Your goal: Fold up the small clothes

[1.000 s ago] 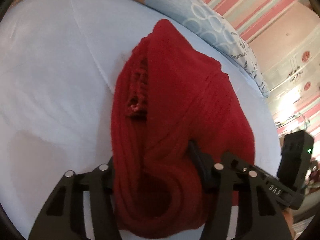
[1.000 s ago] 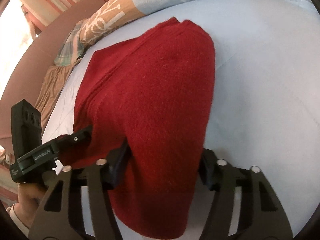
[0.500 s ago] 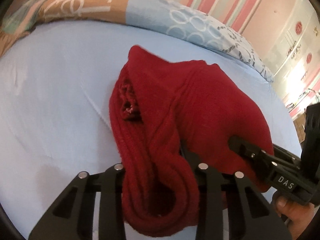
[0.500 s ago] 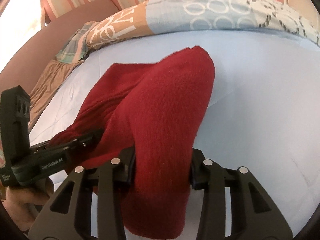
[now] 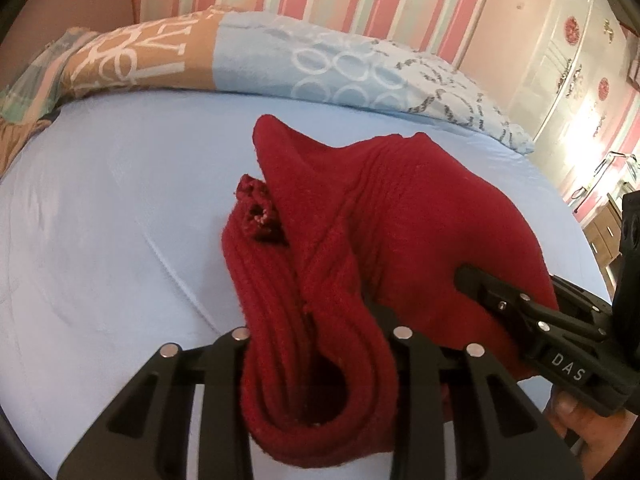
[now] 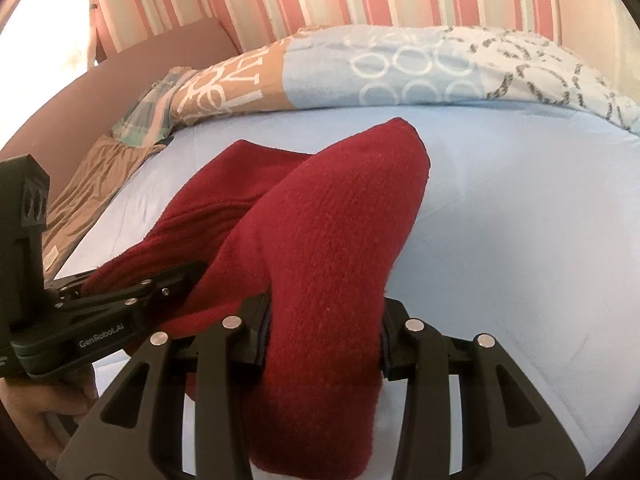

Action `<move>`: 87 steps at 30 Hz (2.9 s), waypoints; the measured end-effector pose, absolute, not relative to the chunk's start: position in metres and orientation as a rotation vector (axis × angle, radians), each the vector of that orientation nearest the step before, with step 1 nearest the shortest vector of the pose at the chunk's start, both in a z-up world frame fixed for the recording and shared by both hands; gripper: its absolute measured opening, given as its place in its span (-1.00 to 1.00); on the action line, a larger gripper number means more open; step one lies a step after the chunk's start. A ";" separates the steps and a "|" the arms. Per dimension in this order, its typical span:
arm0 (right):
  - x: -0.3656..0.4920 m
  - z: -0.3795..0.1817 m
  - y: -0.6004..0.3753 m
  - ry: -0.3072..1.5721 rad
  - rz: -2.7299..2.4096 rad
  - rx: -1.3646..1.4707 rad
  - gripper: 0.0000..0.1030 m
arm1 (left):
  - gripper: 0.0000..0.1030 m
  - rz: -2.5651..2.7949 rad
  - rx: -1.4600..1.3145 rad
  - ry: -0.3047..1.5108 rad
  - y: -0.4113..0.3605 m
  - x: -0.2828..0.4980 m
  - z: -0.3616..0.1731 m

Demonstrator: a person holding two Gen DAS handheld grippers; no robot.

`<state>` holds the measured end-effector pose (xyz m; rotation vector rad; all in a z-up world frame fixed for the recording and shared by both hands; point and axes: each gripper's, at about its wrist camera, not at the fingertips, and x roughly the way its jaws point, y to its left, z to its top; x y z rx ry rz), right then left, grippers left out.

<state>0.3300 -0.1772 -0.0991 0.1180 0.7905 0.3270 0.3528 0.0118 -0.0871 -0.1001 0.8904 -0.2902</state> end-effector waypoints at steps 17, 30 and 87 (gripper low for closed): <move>0.270 -0.057 -0.250 0.709 0.220 0.077 -0.23 | -0.39 -0.293 -0.034 0.836 -0.079 0.313 -0.049; 0.219 -0.029 -0.344 0.635 0.124 0.053 -0.23 | -0.39 -0.351 0.007 0.769 -0.183 0.274 -0.025; 0.093 -0.170 -0.459 0.809 -0.065 0.104 0.93 | 0.61 -0.226 -0.002 0.820 -0.231 0.150 -0.159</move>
